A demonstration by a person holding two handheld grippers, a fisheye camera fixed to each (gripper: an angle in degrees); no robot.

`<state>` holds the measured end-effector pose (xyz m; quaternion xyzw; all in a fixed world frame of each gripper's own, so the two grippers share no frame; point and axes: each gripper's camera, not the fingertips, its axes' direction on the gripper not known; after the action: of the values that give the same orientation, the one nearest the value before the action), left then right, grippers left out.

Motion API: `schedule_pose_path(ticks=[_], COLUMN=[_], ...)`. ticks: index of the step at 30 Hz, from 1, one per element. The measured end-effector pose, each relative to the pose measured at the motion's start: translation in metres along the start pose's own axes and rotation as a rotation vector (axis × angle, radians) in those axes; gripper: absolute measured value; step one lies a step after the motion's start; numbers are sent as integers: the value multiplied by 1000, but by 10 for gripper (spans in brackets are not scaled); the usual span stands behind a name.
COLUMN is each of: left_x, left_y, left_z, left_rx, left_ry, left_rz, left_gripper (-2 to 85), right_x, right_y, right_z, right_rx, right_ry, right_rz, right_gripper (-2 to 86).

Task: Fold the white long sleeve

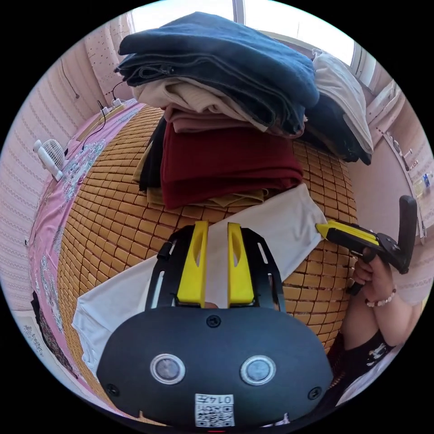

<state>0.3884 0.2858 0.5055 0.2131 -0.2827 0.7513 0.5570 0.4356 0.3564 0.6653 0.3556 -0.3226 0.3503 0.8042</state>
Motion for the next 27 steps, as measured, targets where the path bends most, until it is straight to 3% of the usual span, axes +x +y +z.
schedule_pose_path(ticks=[3, 9, 17, 23, 27], left_x=[-2, -13, -19, -43, -39], left_y=[-1, 26, 96, 215, 352], left_z=[17, 14, -49, -166, -256], left_rx=[-74, -34, 71, 318, 494], left_ry=[1, 160, 97, 57, -36], left_rz=[-5, -135, -172, -283, -403], left_gripper=[70, 0, -10, -9, -3], right_x=[3, -5, -42, -130, -241], right_y=[6, 25, 65, 103, 147], right_z=[-4, -17, -55, -118, -140], right_rx=[-8, 7, 173, 335, 261], right_ry=[-16, -30, -258, -522, -764], right_rz=[-9, -92, -321, -637, -976], right_gripper=[7, 5, 4, 6, 17])
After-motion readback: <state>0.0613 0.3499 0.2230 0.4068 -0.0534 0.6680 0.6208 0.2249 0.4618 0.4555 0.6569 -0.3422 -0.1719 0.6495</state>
